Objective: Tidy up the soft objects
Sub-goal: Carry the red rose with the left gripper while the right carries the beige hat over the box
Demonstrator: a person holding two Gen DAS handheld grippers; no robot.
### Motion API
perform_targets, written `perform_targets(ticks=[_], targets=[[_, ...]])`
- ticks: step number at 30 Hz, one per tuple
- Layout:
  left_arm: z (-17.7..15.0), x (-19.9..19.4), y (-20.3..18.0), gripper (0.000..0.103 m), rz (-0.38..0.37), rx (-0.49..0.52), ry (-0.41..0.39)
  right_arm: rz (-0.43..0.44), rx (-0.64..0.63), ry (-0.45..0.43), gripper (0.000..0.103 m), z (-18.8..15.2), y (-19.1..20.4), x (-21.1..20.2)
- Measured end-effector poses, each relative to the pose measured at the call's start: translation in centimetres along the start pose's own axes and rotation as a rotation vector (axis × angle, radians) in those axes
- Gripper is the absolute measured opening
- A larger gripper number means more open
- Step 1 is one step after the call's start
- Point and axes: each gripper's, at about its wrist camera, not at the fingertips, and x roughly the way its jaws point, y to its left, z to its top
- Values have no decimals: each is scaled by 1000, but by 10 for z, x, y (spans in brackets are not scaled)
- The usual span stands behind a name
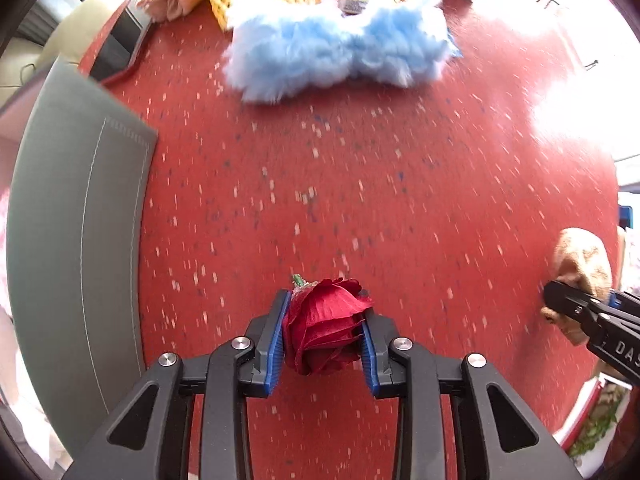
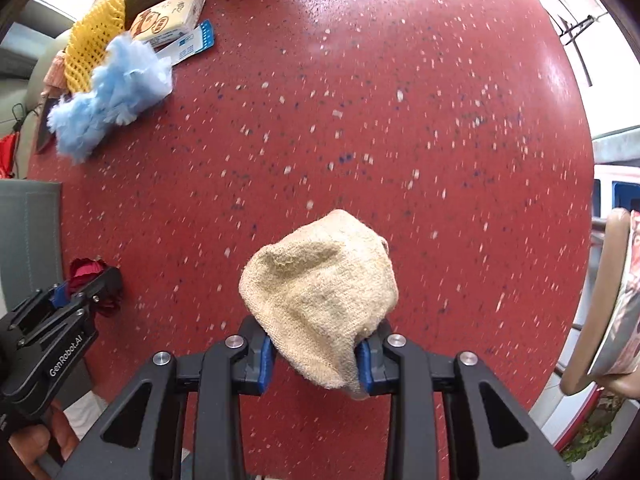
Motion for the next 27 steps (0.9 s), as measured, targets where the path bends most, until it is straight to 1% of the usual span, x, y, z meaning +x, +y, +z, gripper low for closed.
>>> perform_targets(ticks=[5,7,9,10,15,17,18,19,20,22,23,26,27], targets=[[-27,-14,6,33,-95,15,0,57,19,16,35,-39,-2,1],[-39,-20,9,33,-114,26,-1,65,17,18,35,-54,-4,1],[-50,-25,12,33,-115,37,0,75,20,25,35,-64,-3,0],[-54,-27,13,33,-114,41,2,79,21,27,35,-81,-3,-10],[-79,-39,21,33,-101,63,2,92,27,36,35,-112,7,-10],[-86,-44,23,33,-103,71,-1,100,34,43,35,-123,11,-8],[-79,-46,31,33,-104,76,-2,103,36,46,35,-128,14,-11],[-81,-49,31,33,-101,83,-6,102,36,48,35,-123,16,-26],[-87,-54,34,33,-100,89,-9,98,31,49,35,-126,19,-26],[-92,-61,37,33,-102,103,-15,95,26,48,35,-117,23,-23],[-93,-63,30,33,-101,112,-20,96,24,47,35,-119,25,-24],[-97,-69,27,33,-101,129,-32,97,21,39,35,-121,30,-28],[-98,-72,26,33,-102,135,-36,97,21,35,35,-119,24,-36]])
